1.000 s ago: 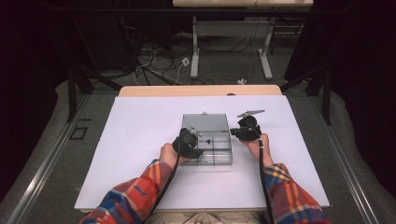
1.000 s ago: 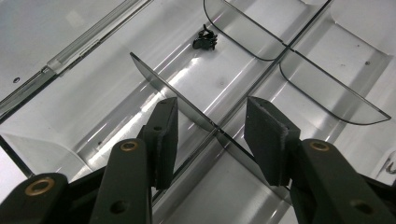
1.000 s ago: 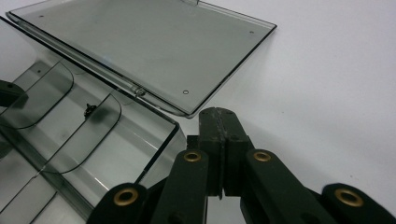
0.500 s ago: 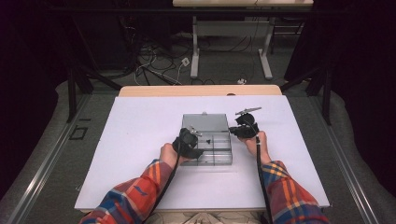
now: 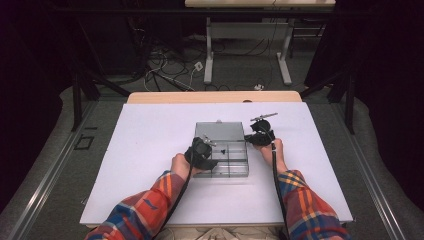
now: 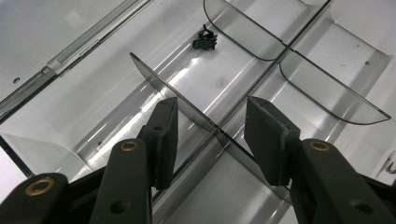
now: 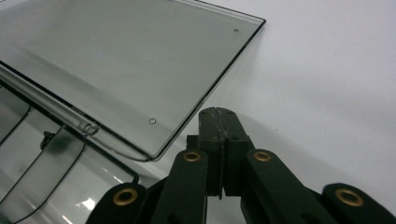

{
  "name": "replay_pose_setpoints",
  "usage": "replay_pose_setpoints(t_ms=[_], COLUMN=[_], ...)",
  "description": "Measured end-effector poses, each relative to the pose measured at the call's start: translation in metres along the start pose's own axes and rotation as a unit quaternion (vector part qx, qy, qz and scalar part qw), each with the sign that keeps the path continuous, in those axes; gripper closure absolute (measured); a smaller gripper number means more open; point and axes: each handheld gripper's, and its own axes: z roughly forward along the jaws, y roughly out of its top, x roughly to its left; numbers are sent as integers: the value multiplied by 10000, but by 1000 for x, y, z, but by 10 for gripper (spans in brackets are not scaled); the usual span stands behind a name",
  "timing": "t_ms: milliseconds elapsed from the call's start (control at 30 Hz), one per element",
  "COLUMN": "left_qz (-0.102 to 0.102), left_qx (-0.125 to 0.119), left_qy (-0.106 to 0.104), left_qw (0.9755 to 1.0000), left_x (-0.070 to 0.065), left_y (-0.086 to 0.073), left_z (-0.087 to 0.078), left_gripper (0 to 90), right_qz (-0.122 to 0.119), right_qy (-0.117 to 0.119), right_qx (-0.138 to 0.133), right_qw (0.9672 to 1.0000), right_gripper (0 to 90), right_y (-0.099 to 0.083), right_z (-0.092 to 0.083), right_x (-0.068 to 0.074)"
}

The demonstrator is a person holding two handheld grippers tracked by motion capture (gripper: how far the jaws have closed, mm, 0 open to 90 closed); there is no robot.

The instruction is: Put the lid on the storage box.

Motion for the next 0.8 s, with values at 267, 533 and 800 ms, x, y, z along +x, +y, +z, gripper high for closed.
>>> replay_pose_setpoints(t_ms=[267, 533, 800], left_qz=[4, 4, 5], left_qx=[-1, -2, -2], left_qy=[0, 0, 0], left_qw=[10000, 10000, 10000], left_x=[0, 0, 0], left_y=[0, 0, 0], left_z=[0, 0, 0], left_gripper=[553, 553, 553], right_qz=[143, 315, 391], right_qy=[21, 103, 81], right_qx=[10, -25, -31], right_qw=[9999, 9994, 9992], right_gripper=[900, 900, 900], right_y=[2, 4, 11], right_z=[9, 12, 17], right_x=[0, -4, -6])
